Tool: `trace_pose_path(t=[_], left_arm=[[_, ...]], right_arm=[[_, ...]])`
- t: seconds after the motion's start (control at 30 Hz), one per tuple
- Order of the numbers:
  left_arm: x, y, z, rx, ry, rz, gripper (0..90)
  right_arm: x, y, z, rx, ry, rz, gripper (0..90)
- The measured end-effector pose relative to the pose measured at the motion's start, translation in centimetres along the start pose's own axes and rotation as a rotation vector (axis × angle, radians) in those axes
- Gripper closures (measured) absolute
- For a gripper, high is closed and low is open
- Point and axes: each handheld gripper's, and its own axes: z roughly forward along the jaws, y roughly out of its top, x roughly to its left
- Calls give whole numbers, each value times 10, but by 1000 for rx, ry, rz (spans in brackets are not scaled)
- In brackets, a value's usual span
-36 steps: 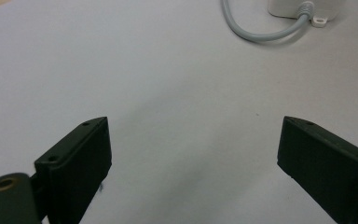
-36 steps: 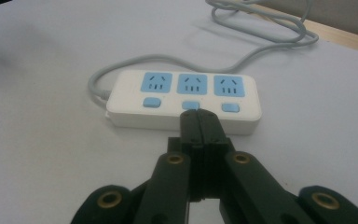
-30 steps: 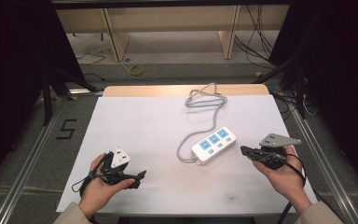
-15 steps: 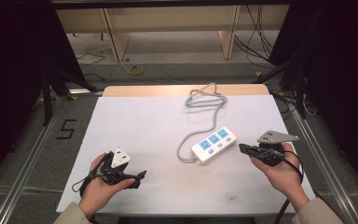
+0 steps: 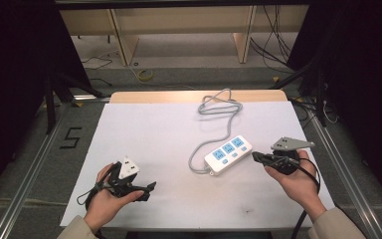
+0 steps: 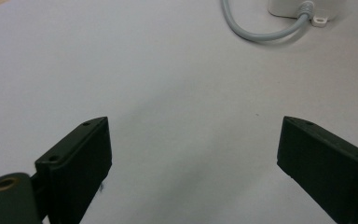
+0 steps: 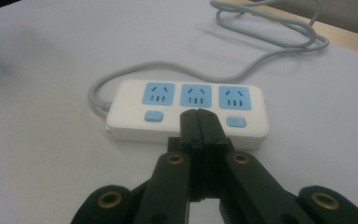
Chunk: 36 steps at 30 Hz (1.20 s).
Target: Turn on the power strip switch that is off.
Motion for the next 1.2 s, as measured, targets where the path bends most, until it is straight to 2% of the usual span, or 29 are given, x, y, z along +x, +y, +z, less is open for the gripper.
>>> trace_pose_path(t=[1.2], left_arm=[[0, 0, 0, -3, 1, -3, 97]], right_arm=[[5, 16, 18, 25, 30, -23, 900]])
